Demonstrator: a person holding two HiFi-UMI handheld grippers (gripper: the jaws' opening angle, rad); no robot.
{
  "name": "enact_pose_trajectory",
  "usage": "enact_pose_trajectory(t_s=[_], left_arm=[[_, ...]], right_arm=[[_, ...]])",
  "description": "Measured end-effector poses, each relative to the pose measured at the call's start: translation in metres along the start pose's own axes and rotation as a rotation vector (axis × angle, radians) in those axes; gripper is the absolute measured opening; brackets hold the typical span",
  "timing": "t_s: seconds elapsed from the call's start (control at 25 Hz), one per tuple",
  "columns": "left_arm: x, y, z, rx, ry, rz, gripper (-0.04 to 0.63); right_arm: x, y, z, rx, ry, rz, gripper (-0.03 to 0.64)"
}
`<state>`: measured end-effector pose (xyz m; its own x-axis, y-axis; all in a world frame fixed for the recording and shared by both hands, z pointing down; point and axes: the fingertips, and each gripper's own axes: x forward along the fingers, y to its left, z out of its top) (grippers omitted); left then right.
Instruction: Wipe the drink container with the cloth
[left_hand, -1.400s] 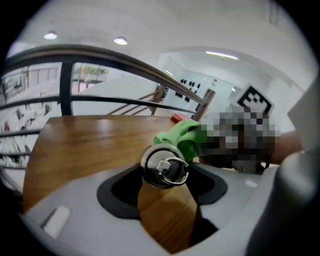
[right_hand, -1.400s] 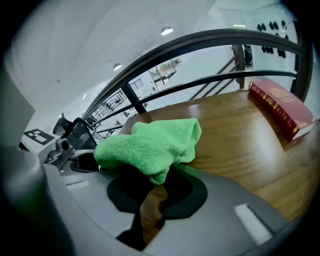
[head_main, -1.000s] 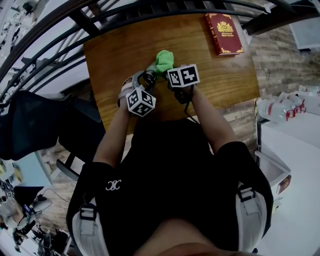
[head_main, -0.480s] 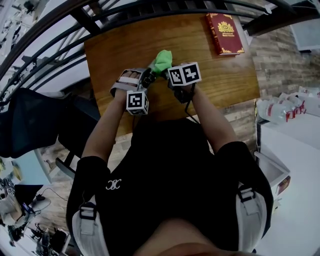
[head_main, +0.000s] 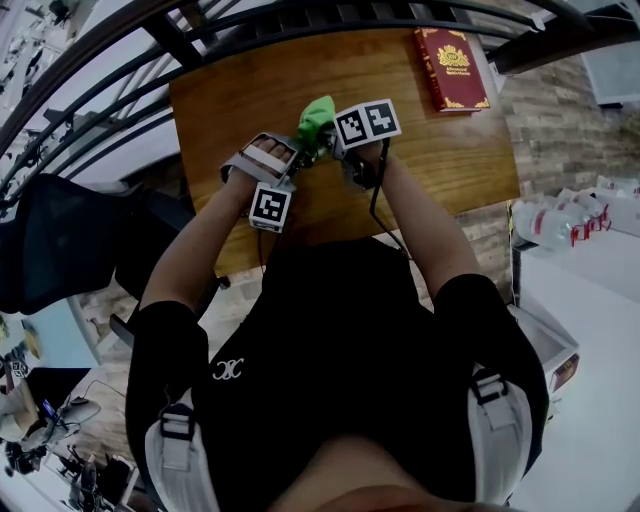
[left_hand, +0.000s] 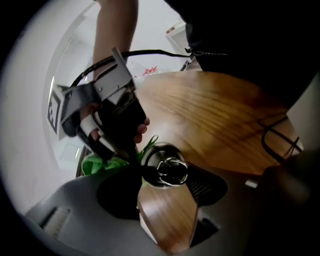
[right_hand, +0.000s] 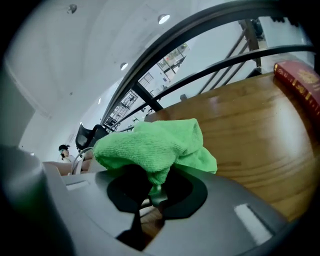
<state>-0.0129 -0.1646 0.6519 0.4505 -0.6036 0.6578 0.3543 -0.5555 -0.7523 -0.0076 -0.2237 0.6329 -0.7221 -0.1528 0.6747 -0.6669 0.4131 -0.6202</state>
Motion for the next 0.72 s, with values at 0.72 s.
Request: enact_pose_trajectory(t_s=[0.72], left_arm=[[0.002,0.002,0.014,0.005,-0.067,-0.048,0.321]], right_arm=[[0.013,-0.082,-0.002,0.208,0.093,-0.115,0.049]])
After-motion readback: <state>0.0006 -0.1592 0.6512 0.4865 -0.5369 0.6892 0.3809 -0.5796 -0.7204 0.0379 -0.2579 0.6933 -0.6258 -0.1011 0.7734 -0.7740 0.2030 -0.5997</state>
